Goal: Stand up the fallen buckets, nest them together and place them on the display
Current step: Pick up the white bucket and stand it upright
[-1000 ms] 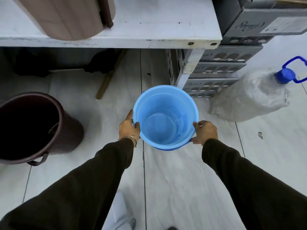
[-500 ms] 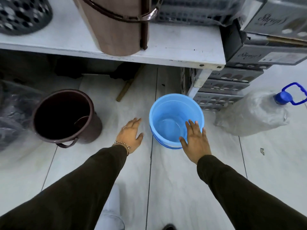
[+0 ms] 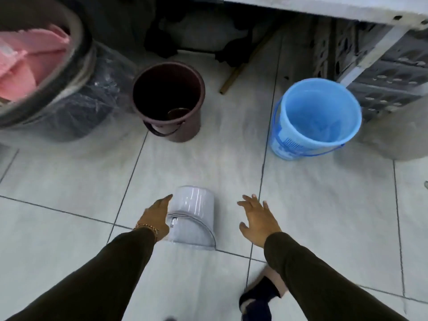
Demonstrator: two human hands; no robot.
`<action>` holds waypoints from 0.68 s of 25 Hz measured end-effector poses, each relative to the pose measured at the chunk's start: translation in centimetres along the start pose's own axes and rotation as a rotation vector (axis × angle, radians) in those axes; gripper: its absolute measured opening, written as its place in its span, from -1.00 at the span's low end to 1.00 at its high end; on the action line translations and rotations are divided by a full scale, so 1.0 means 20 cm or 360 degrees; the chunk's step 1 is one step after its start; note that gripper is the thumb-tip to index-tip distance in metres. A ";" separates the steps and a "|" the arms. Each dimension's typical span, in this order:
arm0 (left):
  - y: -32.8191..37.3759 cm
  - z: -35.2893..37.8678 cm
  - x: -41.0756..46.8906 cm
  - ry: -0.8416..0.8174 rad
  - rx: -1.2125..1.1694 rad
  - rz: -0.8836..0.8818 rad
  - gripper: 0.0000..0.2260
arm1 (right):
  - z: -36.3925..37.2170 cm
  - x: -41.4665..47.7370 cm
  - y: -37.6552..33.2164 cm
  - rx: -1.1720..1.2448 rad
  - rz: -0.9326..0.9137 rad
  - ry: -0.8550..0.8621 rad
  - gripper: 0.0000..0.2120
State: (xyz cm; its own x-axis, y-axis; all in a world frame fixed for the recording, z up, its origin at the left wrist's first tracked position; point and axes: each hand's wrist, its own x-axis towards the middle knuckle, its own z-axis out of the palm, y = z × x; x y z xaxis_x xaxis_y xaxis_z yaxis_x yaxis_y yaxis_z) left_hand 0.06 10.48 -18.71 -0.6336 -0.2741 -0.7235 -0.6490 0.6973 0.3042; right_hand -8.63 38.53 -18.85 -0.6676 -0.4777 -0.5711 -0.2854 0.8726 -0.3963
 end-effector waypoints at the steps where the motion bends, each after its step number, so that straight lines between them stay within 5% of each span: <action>1: -0.10 0.06 -0.04 -0.0054 -0.0055 -0.0036 -0.18 | 0.10 -0.02 -0.03 0.0100 0.0064 -0.0077 -0.42; 3: -0.11 0.12 -0.03 -0.0110 -0.0092 -0.0072 -0.19 | 0.18 -0.03 -0.03 0.0277 0.0186 -0.0147 -0.41; 4: -0.42 0.33 -0.01 -0.0167 -0.0089 -0.0180 -0.19 | 0.55 0.01 -0.17 0.0301 0.0169 -0.0266 -0.39; 8: -0.56 0.49 0.04 0.0126 -0.0037 -0.0138 -0.36 | 0.81 0.06 -0.31 0.0505 0.0172 -0.0270 -0.41; 13: -0.45 0.33 0.08 0.0481 -0.0010 -0.0057 -0.65 | 0.67 0.15 -0.32 0.0884 0.0258 0.0352 -0.76; 17: -0.20 0.20 0.19 0.0462 -0.0308 -0.0047 -0.76 | 0.33 0.22 -0.21 0.0922 0.0260 0.0604 -0.60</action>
State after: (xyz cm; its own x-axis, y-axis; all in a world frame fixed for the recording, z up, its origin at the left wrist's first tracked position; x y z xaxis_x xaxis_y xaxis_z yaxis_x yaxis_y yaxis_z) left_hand 1.88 9.26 -25.12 -0.6886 -0.4887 -0.5357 -0.7191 0.5555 0.4176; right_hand -5.80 32.10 -24.41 -0.8941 -0.1852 -0.4078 0.1797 0.6856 -0.7055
